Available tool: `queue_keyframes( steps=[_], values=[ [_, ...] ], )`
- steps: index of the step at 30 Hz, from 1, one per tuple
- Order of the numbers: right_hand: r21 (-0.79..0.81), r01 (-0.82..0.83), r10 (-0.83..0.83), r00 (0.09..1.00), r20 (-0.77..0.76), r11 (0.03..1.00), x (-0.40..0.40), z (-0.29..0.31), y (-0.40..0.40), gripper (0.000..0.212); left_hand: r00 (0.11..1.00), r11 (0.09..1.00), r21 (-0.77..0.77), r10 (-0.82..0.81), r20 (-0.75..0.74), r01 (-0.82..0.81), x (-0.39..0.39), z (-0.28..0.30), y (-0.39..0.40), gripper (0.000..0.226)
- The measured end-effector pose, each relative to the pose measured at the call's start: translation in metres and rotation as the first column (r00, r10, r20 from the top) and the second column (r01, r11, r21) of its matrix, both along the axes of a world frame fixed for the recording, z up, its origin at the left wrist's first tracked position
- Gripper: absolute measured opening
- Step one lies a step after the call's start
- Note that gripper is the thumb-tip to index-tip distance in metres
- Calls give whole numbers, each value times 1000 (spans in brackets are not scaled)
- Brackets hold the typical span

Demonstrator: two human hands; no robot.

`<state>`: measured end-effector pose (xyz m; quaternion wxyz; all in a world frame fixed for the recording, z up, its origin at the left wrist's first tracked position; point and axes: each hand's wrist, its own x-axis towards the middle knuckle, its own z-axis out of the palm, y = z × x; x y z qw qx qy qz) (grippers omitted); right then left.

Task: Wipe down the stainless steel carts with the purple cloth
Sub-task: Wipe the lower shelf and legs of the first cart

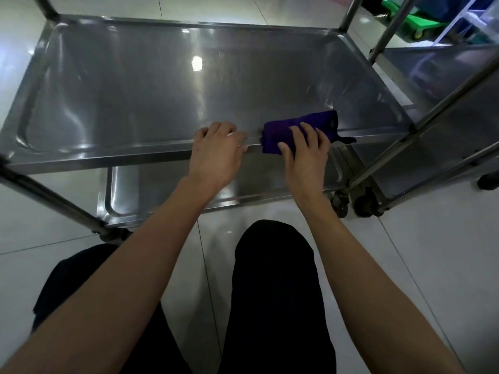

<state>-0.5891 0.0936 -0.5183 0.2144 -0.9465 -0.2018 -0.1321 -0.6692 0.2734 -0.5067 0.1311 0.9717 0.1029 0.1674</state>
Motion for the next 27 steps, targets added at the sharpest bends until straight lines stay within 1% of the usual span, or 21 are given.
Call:
queue_keyframes(
  steps=[3, 7, 10, 12, 14, 15, 17, 19, 21, 23, 25, 27],
  values=[
    [28, -8, 8, 1000, 6, 1000, -5, -1, 7, 42, 1000, 999, 47, -7, -13, 8, -8, -4, 2, 35],
    [68, -75, 73, 997, 36, 995, -26, -7, 12, 40, 995, 993, 104, -64, 73, 56, -35, -14, 4, 38],
    [163, -177, 167, 983, 74, 971, -49, -11, 17, 37, 983, 986, 128, -128, 135, 111, -55, -22, 9, 34],
    [206, -231, 218, 972, 83, 951, -65, -17, 22, 36, 981, 983, 141, -134, 141, 114, -68, -28, 13, 30],
    [225, -264, 259, 964, 53, 938, -80, -25, 27, 35, 984, 985, 141, -121, 130, 102, -83, -36, 19, 24],
    [227, -276, 277, 960, 25, 934, -86, -31, 29, 35, 989, 986, 133, -112, 98, 99, -90, -40, 22, 23],
    [216, -295, 312, 949, -48, 931, -94, -43, 34, 35, 997, 993, 86, -80, -19, 81, -102, -49, 29, 26],
    [192, -315, 342, 931, -126, 929, -97, -56, 42, 35, 989, 999, 38, -28, -142, 34, -111, -57, 40, 31],
    [180, -331, 364, 909, -203, 926, -96, -68, 57, 36, 976, 1000, -1, 21, -217, -22, -117, -65, 56, 30],
    [199, -327, 374, 885, -279, 924, -94, -80, 77, 36, 956, 996, -63, 45, -291, -66, -121, -74, 75, 27],
    [223, -323, 384, 859, -339, 920, -90, -91, 98, 36, 920, 985, -135, 49, -389, -109, -127, -82, 99, 30],
    [239, -334, 404, 836, -372, 912, -84, -102, 118, 35, 882, 979, -150, 52, -469, -138, -134, -90, 127, 34]
  ],
)
